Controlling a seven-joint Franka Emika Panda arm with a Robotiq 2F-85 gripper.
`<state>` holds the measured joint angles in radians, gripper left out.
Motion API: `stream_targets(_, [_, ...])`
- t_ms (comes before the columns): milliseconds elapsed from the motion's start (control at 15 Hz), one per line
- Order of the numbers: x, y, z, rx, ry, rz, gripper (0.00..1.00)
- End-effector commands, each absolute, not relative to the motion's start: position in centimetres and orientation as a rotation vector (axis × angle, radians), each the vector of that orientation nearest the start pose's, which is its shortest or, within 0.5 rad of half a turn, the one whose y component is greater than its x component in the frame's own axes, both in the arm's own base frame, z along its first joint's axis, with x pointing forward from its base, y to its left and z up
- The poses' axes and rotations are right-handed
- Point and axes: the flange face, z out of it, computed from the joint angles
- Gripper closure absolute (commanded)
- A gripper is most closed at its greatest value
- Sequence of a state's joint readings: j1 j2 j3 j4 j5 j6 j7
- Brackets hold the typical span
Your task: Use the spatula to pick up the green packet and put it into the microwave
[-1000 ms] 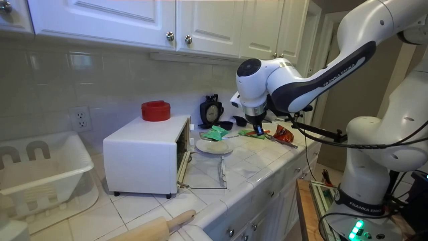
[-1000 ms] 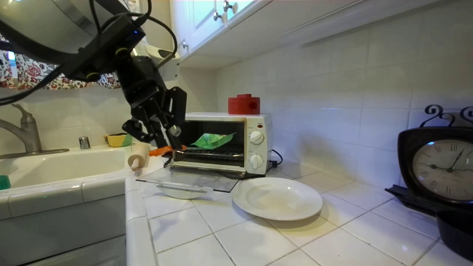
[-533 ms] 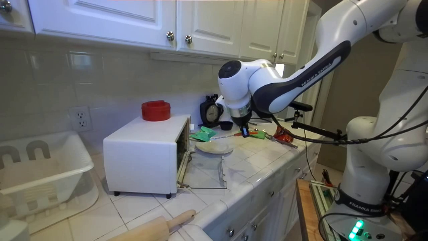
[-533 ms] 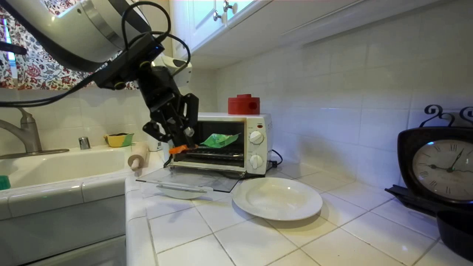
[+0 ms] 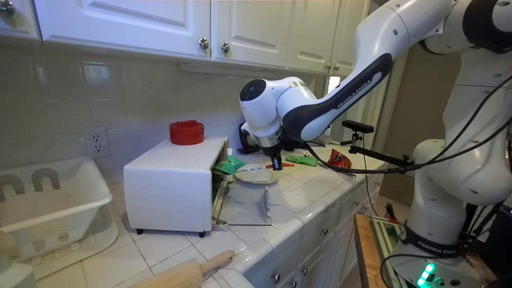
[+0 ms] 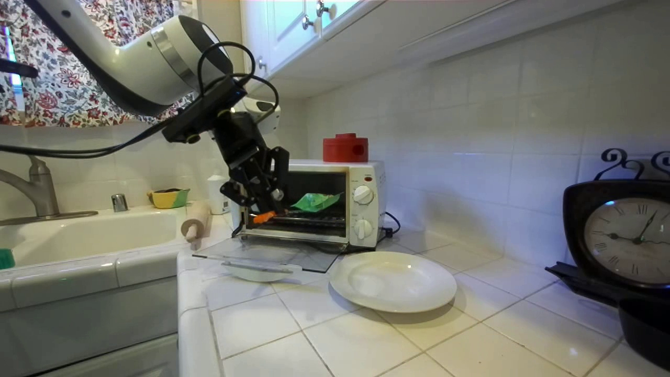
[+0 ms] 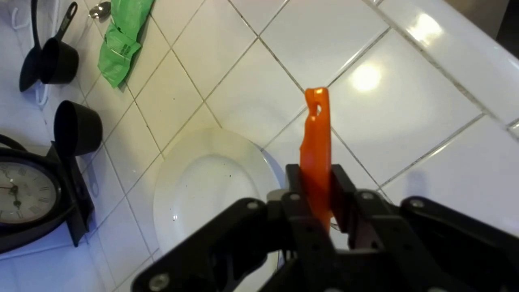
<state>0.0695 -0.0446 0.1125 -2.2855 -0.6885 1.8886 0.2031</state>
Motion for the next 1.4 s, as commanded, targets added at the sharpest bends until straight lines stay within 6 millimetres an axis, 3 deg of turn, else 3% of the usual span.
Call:
stream_targets(0, [47.8, 4.0, 36.1, 2.432, 0.392, -0.277, 0.80])
stream_targets(200, [47.8, 4.0, 36.2, 2.432, 0.391, -0.276, 0.80])
stream_targets(267, [47.8, 4.0, 36.2, 2.432, 0.391, -0.276, 0.95])
stream_targets(600, [48.8, 3.8, 35.5, 2.405, 0.438, -0.306, 0.95])
stream_targets(933, [50.5, 5.1, 35.0, 2.370, 0.501, -0.320, 0.95])
stream_targets(1333, [53.1, 6.7, 35.8, 2.315, 0.637, -0.294, 0.95])
